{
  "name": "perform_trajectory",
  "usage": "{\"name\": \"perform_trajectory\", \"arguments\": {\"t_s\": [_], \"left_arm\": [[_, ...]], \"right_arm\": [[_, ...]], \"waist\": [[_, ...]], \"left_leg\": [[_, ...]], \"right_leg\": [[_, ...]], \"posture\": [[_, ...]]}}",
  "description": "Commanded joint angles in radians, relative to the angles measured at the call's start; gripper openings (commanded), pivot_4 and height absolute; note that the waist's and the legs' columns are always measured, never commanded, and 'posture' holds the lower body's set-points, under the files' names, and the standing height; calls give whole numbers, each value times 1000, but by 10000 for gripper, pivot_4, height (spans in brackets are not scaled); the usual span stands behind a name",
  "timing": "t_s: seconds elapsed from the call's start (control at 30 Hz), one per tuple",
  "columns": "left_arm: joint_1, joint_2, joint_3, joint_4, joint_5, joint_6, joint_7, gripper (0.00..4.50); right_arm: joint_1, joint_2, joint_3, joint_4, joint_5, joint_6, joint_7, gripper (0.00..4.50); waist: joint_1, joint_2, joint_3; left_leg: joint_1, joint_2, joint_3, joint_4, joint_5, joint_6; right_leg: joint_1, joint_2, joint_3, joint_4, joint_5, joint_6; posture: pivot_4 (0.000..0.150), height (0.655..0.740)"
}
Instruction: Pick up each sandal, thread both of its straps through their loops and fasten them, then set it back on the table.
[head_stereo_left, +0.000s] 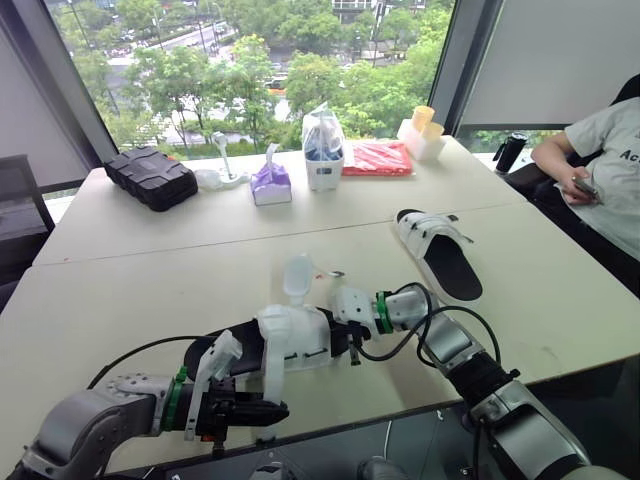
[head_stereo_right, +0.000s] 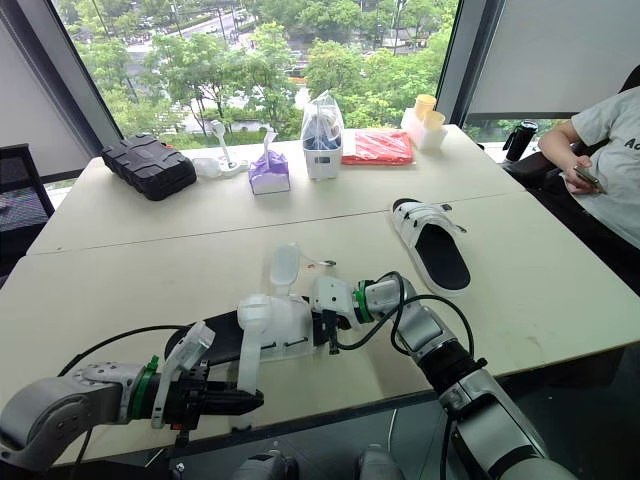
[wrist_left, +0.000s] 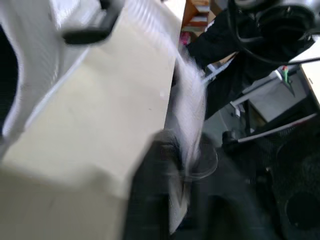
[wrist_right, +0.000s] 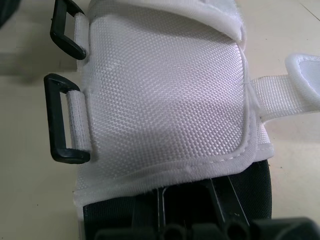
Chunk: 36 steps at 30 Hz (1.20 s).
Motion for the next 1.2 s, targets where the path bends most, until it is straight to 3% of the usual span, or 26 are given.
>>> {"name": "perform_trajectory", "arguments": {"t_s": [0.03,0.23,0.43,0.53,0.7,0.9,1.2], "left_arm": [[-18,-6,32,-23,-44,26,3,976],[-88,-31,131,35,-212,153,49,976],[-242,-131,238,192,-343,231,202,976],[-351,-231,247,310,-353,237,295,976],[-416,-297,253,394,-339,253,334,976],[-447,-283,244,440,-331,300,287,976],[-441,-173,210,432,-296,359,137,976]], "right_arm": [[23,-31,9,52,-58,41,-17,0],[28,-31,11,47,-60,41,-19,0],[28,-31,14,49,-63,38,-20,0],[26,-30,16,55,-67,32,-23,0],[23,-25,20,60,-72,27,-27,0],[28,-26,24,50,-73,31,-27,0],[38,-31,23,37,-68,38,-26,0]], "waist": [[0,0,0],[1,0,0],[2,0,0],[5,-1,0],[2,-1,0],[1,-1,0],[0,-1,0]], "left_leg": [[0,0,0,0,0,0],[-1,0,-1,0,0,0],[0,0,-1,0,0,0],[0,0,-2,1,0,0],[1,-1,-1,1,0,0],[1,-1,-1,1,1,0],[1,-1,-1,1,0,0]], "right_leg": [[0,0,0,0,0,0],[0,0,-1,0,0,1],[0,0,-3,0,0,1],[0,0,-6,0,1,0],[2,0,-7,0,3,-2],[2,0,-7,0,3,-2],[2,0,-7,0,2,-2]], "posture": [[1500,7400],[1500,7400],[1500,7400],[1500,7400],[1500,7400],[1500,7400],[1500,7400]]}}
